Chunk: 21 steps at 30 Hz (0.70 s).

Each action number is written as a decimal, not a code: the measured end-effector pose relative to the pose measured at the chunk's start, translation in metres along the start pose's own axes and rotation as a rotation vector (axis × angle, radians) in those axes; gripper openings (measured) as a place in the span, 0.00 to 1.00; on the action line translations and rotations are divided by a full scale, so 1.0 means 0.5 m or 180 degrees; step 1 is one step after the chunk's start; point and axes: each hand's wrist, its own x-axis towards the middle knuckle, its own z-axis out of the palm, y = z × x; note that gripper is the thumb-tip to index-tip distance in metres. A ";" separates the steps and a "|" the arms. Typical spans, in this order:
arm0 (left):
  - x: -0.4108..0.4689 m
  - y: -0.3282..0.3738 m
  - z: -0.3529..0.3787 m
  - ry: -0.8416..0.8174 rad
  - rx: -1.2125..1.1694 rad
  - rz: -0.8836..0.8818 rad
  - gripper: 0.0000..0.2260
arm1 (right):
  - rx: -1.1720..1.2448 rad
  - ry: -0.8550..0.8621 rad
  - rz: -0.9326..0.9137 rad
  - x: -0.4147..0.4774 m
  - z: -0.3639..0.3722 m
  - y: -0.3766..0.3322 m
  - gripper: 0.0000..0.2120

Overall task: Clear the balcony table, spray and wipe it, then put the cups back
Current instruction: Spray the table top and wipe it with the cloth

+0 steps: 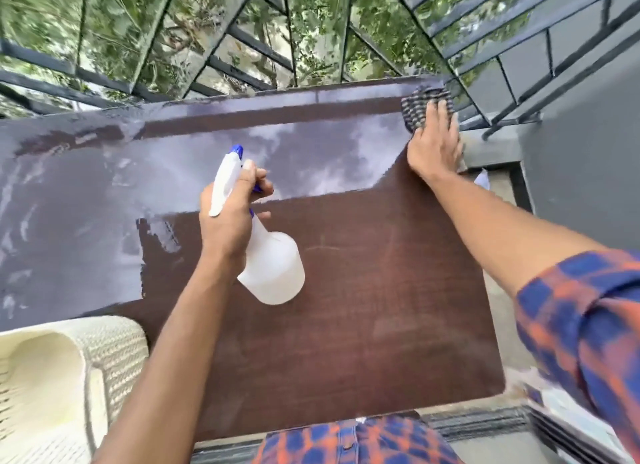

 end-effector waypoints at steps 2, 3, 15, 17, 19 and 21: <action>0.018 0.008 -0.026 0.0142 -0.0092 -0.0048 0.11 | -0.0137 0.0069 0.0045 0.035 0.010 -0.054 0.28; 0.025 0.011 -0.040 0.0221 -0.0127 -0.0043 0.11 | -0.0179 0.0092 0.0014 0.041 0.019 -0.086 0.28; 0.003 -0.011 -0.199 0.1064 -0.0129 -0.0115 0.14 | -0.0276 -0.0739 -0.2301 -0.200 0.217 -0.629 0.32; -0.020 -0.025 -0.212 0.1117 -0.0127 -0.0185 0.14 | -0.0413 -0.0901 -0.2563 -0.219 0.232 -0.685 0.32; -0.045 -0.042 -0.217 0.1146 -0.0120 -0.0241 0.14 | -0.0463 -0.1032 -0.2749 -0.218 0.239 -0.721 0.31; -0.068 -0.057 -0.216 0.1173 -0.0121 -0.0321 0.13 | -0.0518 -0.1068 -0.2929 -0.213 0.240 -0.728 0.31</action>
